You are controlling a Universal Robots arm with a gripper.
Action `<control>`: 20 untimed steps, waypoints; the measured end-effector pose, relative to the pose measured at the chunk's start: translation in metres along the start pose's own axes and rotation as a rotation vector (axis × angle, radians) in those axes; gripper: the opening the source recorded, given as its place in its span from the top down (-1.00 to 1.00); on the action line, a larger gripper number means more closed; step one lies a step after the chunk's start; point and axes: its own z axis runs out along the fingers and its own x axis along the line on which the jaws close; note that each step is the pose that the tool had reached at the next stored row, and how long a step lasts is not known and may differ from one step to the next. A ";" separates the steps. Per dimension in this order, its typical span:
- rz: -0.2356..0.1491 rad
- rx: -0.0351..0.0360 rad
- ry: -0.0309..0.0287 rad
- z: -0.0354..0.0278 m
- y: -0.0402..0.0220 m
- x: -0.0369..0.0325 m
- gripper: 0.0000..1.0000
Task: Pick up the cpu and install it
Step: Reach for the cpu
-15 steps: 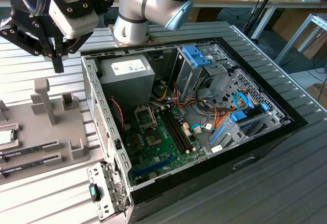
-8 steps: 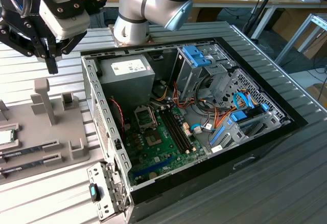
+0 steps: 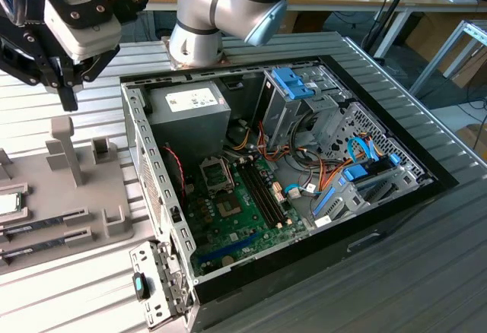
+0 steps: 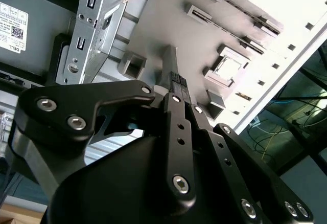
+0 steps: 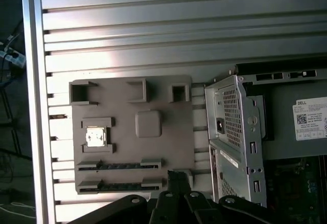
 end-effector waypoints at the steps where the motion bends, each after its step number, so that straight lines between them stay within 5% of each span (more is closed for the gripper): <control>1: 0.000 0.0000 0.0000 0.0000 -0.0001 0.0015 0.79; 20: 0.000 0.0000 0.0000 0.0002 -0.0017 0.0213 0.79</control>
